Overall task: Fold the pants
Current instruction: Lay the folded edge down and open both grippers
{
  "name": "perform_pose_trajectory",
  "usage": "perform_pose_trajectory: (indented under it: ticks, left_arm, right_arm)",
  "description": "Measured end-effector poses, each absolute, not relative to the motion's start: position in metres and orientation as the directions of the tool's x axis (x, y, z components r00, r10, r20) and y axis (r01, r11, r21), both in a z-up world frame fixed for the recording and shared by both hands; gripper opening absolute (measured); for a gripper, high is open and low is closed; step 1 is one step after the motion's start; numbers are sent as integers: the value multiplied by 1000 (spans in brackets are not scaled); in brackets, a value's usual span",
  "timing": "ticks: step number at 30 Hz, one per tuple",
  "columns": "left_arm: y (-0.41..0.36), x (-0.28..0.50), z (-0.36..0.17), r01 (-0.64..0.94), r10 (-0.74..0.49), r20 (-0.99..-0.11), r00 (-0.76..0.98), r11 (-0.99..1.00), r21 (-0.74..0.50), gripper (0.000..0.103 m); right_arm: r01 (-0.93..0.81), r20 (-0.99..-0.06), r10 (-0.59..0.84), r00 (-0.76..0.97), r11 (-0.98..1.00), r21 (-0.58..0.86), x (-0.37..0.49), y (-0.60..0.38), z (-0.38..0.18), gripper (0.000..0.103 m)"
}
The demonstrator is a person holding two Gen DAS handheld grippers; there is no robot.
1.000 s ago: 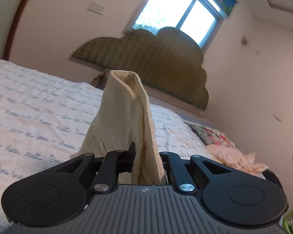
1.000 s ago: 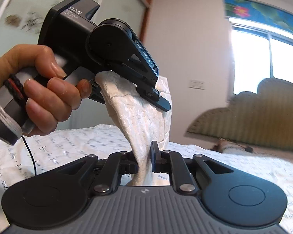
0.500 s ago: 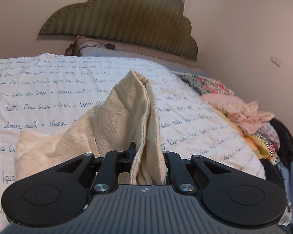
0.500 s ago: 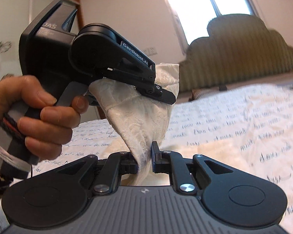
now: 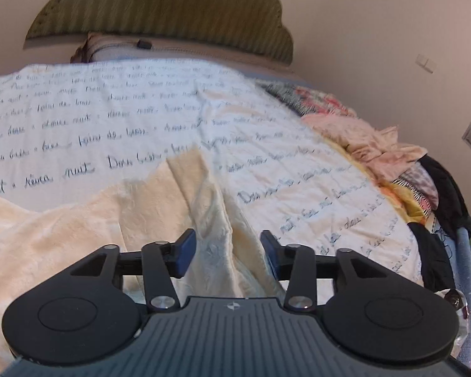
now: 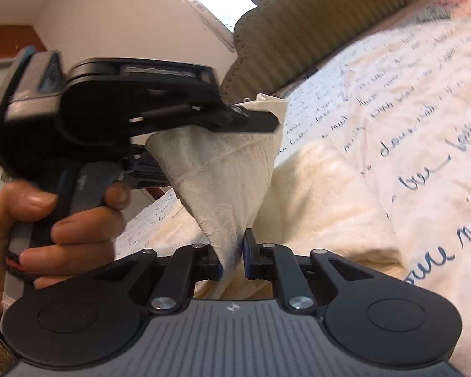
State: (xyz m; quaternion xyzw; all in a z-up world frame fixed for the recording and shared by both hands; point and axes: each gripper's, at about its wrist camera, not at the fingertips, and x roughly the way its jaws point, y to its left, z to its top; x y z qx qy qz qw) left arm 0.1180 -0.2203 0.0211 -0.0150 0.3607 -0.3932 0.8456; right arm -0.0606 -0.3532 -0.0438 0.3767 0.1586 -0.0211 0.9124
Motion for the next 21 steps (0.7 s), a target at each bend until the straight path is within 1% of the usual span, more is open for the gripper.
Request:
perform_pose_trajectory:
  ticks: [3,5,7,10,11,12,13,14,15,16,17,19,20,21]
  left_arm:
    - [-198,114,32,634,-660,-541,522,724,-271,73]
    - [-182,117,34,609,-632,-529,566,753,-248,75]
    - [-164,127,31,561,-582,-552,597,795,-232,75]
    - [-136,144,18,485,-501,-595,629,850,-203,75]
    - [-127,148,13,458,-469,-607,642,869,-187,75]
    - [-118,152,7,438,-443,-621,647,882,-172,75]
    - [-111,155,2,429,-430,-632,644,888,-167,75]
    - [-105,156,-2,423,-426,-639,640,890,-169,75]
    - [-100,156,-6,423,-428,-644,635,889,-173,75]
    - [-99,154,-9,432,-430,-646,631,886,-168,75]
    - [-100,151,-13,449,-424,-652,629,882,-140,75]
    - [-108,144,-15,473,-394,-650,650,879,-60,75]
    - [-110,141,-15,481,-390,-641,661,876,-38,75]
    - [-111,140,-13,487,-399,-631,666,873,-37,75]
  right_arm:
    - [198,-312,84,946,611,766,-57,-368,-55,14]
    - [219,-316,110,943,510,832,-57,-377,-62,16]
    - [223,-303,104,947,465,857,-64,-382,-63,15]
    - [284,-334,-1,943,528,800,-81,-380,-46,16]
    - [294,-330,-35,943,547,784,-87,-381,-41,20]
    - [318,-328,-90,940,576,753,-94,-384,-36,23]
    - [359,-331,-167,929,624,694,-95,-383,-26,29]
    - [402,-324,-246,913,672,622,-97,-380,-15,29]
    - [427,-294,-313,903,729,535,-101,-377,-6,29]
    - [432,-270,-342,900,776,460,-97,-375,6,29]
    - [417,-259,-339,904,832,367,-83,-374,19,29]
    - [330,-277,-268,923,922,205,-52,-375,37,29]
    - [271,-292,-225,930,954,127,-32,-374,43,29]
    - [216,-333,-184,925,975,60,-8,-374,45,29]
